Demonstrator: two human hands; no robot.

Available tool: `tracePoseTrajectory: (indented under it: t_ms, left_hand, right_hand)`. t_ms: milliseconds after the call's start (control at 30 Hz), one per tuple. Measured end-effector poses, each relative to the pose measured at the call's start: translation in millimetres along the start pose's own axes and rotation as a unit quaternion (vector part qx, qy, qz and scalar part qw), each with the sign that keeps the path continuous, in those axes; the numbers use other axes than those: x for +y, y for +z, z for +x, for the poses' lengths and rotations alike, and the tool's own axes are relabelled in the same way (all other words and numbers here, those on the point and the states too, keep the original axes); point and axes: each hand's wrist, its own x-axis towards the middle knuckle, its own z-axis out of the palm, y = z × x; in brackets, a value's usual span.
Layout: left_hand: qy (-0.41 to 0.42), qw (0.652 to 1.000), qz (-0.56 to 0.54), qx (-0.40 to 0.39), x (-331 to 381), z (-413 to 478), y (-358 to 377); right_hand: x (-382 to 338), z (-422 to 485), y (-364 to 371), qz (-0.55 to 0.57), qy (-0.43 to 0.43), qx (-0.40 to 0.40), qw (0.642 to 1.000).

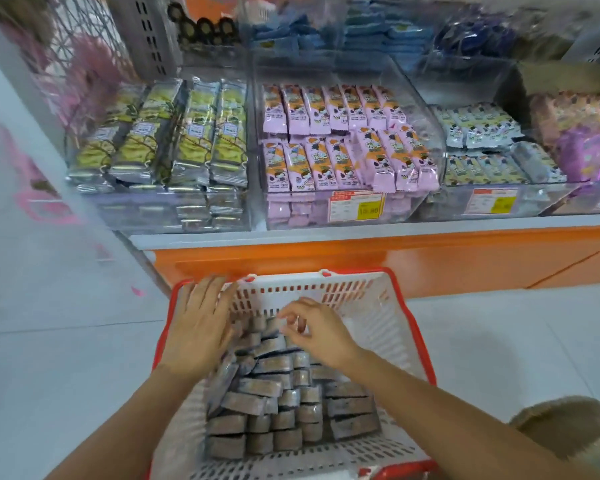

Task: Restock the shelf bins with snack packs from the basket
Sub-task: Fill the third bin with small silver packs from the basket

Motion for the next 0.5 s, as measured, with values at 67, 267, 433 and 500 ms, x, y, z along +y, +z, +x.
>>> tracePoseTrajectory:
  t_ms: [67,267,433,500]
  left_hand:
    - [-0.047,0.998,0.009,-0.047,-20,-18,19]
    - [-0.107,0.992,-0.048,-0.04,-46,-44,54]
    - [-0.14,0.981,-0.13,-0.022,-48,-45,59]
    - [-0.15,0.979,-0.137,-0.027,-47,-46,61]
  right_hand:
    - [-1,7,29,-0.023,0.019,-0.049,0.998]
    - [0,29,99,-0.044,0.083,-0.16,0.983]
    - [6,43,145,-0.037,0.097,-0.186,0.977]
    - [6,50,159,-0.039,0.091,-0.193,0.976]
